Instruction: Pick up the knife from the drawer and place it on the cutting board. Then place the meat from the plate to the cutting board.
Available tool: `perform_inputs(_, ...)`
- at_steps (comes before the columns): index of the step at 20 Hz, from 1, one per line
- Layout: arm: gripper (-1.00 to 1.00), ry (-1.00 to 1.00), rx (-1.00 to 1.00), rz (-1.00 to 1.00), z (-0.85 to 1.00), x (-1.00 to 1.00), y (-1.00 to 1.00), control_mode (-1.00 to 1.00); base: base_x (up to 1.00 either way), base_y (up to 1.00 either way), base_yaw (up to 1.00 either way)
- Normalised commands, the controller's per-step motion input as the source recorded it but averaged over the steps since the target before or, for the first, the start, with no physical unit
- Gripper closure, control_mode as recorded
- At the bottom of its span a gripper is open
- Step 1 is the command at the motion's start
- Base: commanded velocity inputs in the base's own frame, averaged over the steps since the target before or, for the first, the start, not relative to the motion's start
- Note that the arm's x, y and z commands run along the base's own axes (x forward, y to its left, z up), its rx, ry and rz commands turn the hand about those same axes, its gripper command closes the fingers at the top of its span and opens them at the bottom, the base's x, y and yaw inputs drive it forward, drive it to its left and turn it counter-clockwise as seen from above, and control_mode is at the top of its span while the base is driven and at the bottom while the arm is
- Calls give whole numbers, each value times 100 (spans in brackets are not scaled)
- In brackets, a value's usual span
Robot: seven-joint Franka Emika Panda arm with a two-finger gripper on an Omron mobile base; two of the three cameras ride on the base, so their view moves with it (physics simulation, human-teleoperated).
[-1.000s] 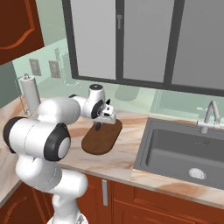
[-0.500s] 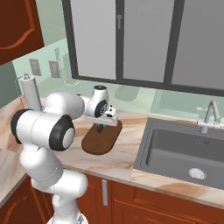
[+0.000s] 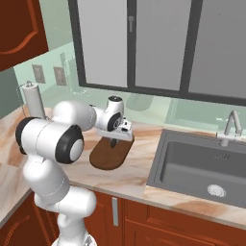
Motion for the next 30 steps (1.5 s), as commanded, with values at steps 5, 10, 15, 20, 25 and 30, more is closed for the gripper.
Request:
perform_inputs(5,100,0,0,0,-25,0,0,-100,0,0,0)
perform_inputs(10,100,0,0,0,-23,0,0,-100,0,0,0)
perform_inputs(15,100,0,0,0,-22,0,0,-100,0,0,0)
perform_inputs(20,100,0,0,0,-14,0,0,-100,0,0,0)
perform_inputs(25,-100,0,0,0,-14,0,0,-100,0,0,0)
perform_inputs(30,-100,0,0,0,0,0,0,-100,0,0,0)
